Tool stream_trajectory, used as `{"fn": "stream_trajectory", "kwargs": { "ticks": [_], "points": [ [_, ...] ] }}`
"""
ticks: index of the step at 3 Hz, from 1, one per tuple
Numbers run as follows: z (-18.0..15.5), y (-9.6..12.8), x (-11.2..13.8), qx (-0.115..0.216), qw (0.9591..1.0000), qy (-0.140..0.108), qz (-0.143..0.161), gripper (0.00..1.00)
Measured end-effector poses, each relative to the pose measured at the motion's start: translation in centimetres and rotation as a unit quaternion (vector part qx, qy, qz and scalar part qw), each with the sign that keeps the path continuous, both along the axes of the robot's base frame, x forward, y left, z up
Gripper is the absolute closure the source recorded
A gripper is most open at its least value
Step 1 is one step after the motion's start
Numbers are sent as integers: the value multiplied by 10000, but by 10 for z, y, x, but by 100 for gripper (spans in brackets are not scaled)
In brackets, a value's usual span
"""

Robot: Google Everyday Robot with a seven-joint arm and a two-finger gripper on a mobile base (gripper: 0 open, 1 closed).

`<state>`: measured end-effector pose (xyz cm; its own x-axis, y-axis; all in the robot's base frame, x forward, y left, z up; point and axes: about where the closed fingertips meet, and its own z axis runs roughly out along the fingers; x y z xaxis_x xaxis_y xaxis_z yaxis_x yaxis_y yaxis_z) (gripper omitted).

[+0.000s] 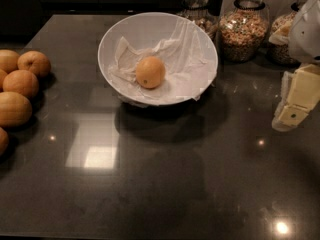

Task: Pick orange from white bowl

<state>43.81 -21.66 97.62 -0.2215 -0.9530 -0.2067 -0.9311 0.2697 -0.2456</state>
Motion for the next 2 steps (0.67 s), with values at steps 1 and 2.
{"fn": "stream_trajectory", "kwargs": {
  "ticks": [1,2],
  "points": [
    [0,0,0,0,10000,-1,1,0],
    [-2,18,13,95,9997,-51,225,0]
  ]
}}
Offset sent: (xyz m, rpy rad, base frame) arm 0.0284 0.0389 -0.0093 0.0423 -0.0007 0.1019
